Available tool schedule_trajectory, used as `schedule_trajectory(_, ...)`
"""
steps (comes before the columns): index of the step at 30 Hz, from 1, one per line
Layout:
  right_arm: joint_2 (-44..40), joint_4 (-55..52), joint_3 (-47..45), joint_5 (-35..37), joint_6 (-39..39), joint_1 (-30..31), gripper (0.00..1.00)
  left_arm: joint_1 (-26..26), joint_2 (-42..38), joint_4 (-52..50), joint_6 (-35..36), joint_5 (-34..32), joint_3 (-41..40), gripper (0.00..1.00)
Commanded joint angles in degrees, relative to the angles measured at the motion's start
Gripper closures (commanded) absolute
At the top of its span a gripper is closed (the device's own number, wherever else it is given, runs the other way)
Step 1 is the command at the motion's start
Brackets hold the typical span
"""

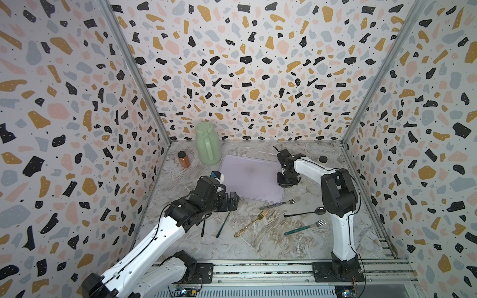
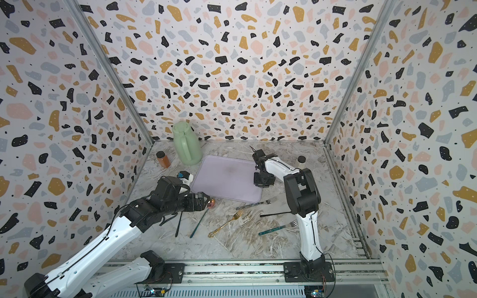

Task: Set the spoon and fork side by side
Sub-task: Adjust the tray at the center of the board.

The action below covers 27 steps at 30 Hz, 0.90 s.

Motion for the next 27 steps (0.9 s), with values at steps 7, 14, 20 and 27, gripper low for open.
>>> schedule_trajectory(7,-2.1,-2.9,-2.7,1.8,-8.9,-2.1,0.85,-0.4,-1.5,-1.9,-0.2,2.4,-4.1,0.00)
schedule_trajectory(14,-3.6,-2.1,-4.0,0.5,-14.4,-2.7,0.87,-1.3,-0.3,-1.2,-0.3,2.1,-5.8,0.00)
schedule_trajectory(20,-5.9,-1.2,-7.4,-0.5,-17.5,-2.9,0.87,-2.2,0.6,-0.8,-0.5,1.4,-6.4,0.00)
schedule_trajectory(27,-8.4,0.9,-11.4,-2.7,-19.3,-2.9,0.87,-2.7,1.3,-1.4,0.3,0.3,-6.5,0.00)
